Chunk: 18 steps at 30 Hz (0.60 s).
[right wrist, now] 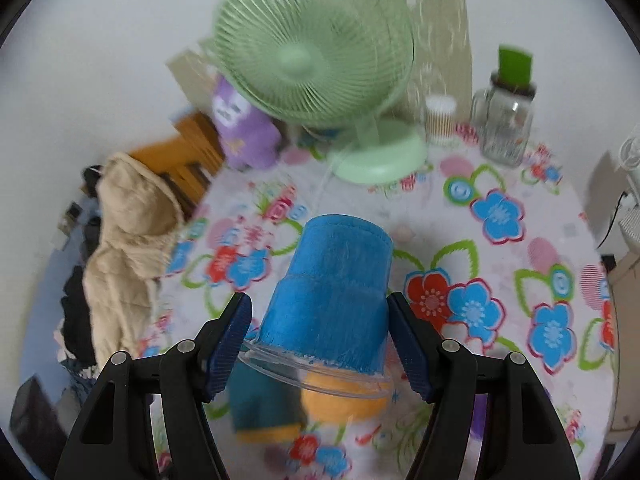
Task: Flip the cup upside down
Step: 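Rotate the held blue cup rim-down with the right gripper, carry toward left gripper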
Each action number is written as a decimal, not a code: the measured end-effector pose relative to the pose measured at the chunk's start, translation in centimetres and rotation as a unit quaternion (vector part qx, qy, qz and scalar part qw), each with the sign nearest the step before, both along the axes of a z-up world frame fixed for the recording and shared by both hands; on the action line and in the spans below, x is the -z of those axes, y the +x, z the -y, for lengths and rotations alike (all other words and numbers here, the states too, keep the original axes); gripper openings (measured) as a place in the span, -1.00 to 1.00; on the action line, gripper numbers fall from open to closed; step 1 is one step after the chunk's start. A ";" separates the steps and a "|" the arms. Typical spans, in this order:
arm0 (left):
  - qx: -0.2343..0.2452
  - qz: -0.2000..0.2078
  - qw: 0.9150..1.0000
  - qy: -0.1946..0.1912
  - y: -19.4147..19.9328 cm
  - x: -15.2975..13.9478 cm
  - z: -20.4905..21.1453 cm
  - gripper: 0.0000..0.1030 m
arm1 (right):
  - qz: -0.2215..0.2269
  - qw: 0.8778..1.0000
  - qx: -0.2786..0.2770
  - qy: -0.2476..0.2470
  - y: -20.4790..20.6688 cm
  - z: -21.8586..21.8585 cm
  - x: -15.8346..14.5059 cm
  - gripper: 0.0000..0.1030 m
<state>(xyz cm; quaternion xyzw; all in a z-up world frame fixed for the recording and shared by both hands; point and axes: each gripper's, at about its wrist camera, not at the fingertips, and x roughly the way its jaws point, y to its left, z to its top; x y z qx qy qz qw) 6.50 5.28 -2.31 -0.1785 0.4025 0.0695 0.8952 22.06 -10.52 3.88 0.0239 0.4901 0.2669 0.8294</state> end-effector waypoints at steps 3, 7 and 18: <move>0.001 0.010 1.000 -0.006 -1.7 -0.6 0.1 1.00 | 0.018 1.000 0.002 0.017 -3.9 2.3 -1.2 0.39; -0.002 0.012 1.000 -0.018 -4.4 -0.3 0.2 1.00 | -0.006 0.999 0.020 0.025 -8.7 5.6 0.6 0.39; 0.009 -0.025 0.999 -0.025 -7.7 1.9 1.4 1.00 | -0.083 0.996 0.022 0.017 -14.8 7.6 6.4 0.39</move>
